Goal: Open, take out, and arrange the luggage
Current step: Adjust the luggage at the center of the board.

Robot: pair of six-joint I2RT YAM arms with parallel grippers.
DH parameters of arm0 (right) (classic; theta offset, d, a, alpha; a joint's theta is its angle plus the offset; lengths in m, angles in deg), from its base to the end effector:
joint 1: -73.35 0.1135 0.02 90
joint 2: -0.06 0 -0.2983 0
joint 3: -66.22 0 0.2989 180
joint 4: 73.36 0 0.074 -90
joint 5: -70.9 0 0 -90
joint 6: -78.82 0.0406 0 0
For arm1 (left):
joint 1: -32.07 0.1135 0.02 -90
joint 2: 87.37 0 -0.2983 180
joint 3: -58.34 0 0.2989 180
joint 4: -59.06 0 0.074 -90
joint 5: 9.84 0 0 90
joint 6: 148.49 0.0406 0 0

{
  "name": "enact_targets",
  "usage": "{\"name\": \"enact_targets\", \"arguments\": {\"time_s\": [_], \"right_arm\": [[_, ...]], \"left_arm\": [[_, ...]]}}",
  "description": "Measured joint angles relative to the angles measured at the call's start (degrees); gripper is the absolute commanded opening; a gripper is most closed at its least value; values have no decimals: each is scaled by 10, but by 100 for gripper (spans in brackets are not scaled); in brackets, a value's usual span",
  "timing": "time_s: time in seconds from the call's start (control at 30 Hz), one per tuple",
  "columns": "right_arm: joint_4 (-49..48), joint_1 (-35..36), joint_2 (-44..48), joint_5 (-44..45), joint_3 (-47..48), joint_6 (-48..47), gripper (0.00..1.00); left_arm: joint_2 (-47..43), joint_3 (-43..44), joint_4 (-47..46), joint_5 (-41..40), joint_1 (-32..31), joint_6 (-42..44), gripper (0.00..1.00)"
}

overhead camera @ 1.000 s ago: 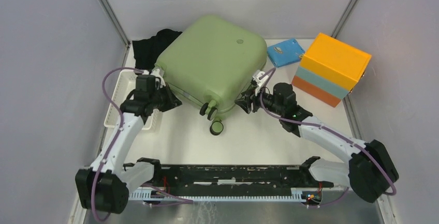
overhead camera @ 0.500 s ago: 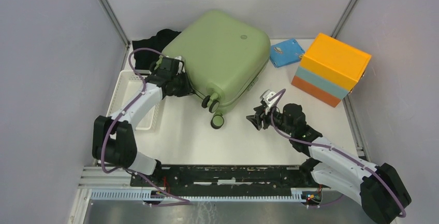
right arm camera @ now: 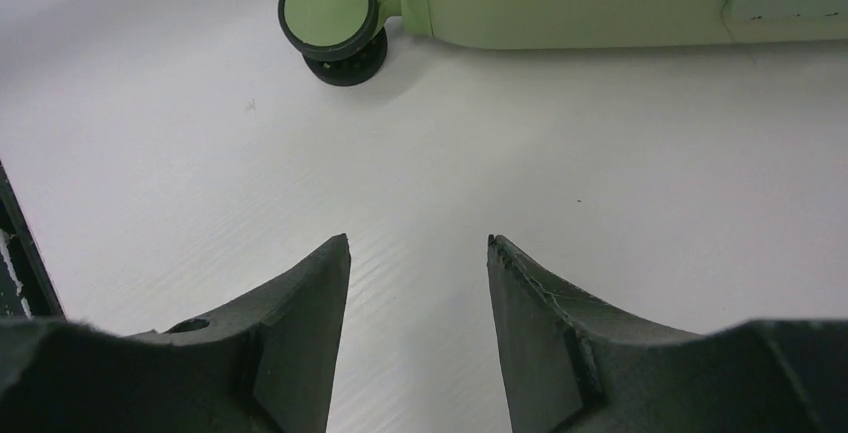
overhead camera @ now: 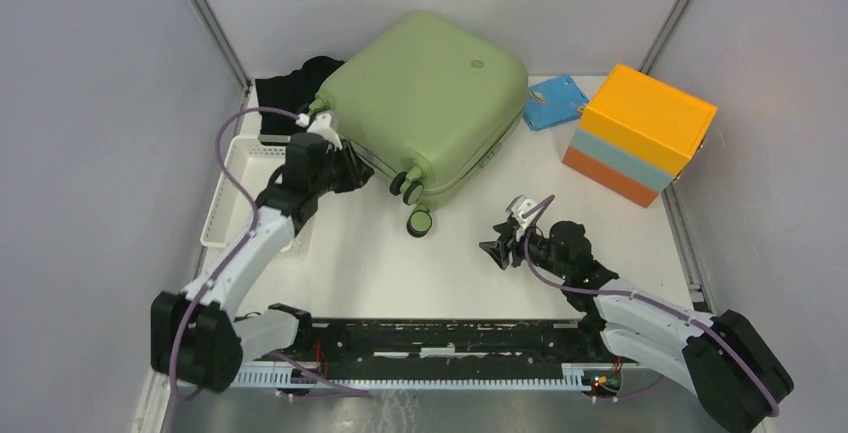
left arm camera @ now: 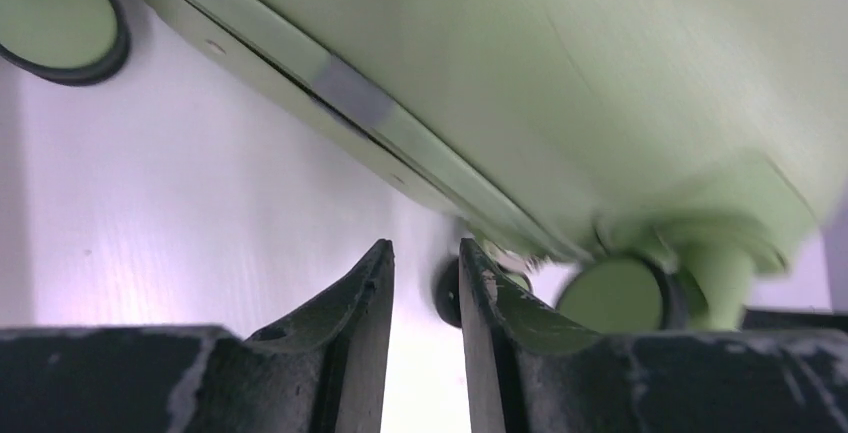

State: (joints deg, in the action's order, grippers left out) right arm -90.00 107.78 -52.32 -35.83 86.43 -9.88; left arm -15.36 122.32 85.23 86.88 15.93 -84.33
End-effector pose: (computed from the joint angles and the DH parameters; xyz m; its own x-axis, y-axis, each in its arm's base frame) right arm 0.1581 0.1225 0.1604 -0.2383 -0.1370 -0.9615 -0.7650 0.6364 0.0989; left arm 0.3045 -0.0931 0.2912 -0.6468 -0.2634 -0.7157 0.0968 0.9025 -0.4197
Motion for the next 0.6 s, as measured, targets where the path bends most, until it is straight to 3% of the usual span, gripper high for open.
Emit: {"name": "enact_targets", "arguments": {"time_s": [0.13,0.27,0.3,0.37,0.47,0.6], "right_arm": [[-42,0,-18,-14,-14,-2,65],[-91,0,-29,-21,-14,0,77],[-104,0,-30,-22,-16,-1,79],[-135,0,-31,-25,-22,1,80],[-180,0,-36,-28,-36,2,80],[-224,0,-60,-33,-41,4,81]], "left_arm": [[-127,-120,-77,57,0,-13,38],[-196,-205,-140,94,-1,-23,43],[-207,-224,-160,103,-1,-25,50],[-219,-257,-199,120,-1,-34,73],[-208,-297,-254,148,-1,-54,93],[-169,-355,-344,176,-1,-87,87]]}}
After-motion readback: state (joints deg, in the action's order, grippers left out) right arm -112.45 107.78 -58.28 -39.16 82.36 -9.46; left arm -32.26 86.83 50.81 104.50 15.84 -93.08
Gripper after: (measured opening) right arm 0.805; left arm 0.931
